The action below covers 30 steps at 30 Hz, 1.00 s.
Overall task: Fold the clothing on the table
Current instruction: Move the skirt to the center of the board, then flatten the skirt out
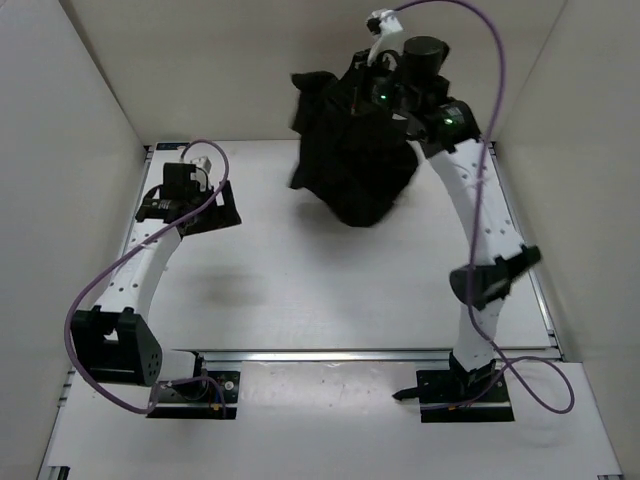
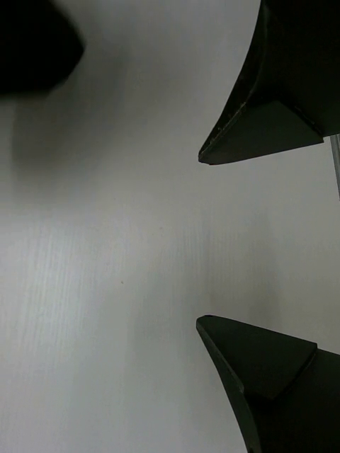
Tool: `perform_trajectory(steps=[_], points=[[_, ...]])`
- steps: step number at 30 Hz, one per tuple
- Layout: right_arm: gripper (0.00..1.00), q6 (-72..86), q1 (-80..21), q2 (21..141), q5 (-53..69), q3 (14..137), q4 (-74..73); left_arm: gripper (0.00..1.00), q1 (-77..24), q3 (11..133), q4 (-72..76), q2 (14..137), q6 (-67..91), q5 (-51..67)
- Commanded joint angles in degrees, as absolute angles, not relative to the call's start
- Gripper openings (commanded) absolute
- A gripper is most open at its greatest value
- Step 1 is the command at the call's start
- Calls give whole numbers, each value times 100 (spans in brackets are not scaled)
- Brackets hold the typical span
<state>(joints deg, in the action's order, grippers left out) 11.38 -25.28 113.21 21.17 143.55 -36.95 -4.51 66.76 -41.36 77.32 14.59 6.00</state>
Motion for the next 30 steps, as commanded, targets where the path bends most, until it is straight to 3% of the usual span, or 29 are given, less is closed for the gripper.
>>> perform_trajectory(steps=[1, 3, 6, 8, 10, 11, 15, 21, 30], points=[[0, 1309, -2268, 9733, 2339, 12856, -2615, 99, -370, 7215, -4087, 7225, 1652, 756], [0, 1589, -1883, 8549, 2277, 10524, -1796, 98, -317, 7242, -4026, 7041, 1836, 896], [2, 1986, -1338, 7824, 2479, 8322, -1195, 98, -378, 7391, -4034, 6900, 1864, 852], [26, 1864, -1301, 7673, 2286, 7420, -1397, 99, -457, 7392, -4070, 6943, 1916, 940], [68, 1802, -1362, 7743, 2144, 6255, -1441, 98, -474, 7234, -4008, 6926, 1986, 1115], [76, 1950, -1284, 7830, 2336, 5788, -1502, 98, -483, 7068, -3956, 6900, 2056, 1168], [81, 2031, -1116, 7867, 2549, 4897, -1791, 99, -641, 6532, -3990, 6698, 2092, 1247], [94, 1653, -836, 7181, 2233, 4886, -2039, 98, -939, 5846, -3841, 6240, 2258, 1256], [94, 1670, -1265, 8032, 2013, 5923, -1987, 99, -2450, 4862, -2552, 7005, 3312, 1679]])
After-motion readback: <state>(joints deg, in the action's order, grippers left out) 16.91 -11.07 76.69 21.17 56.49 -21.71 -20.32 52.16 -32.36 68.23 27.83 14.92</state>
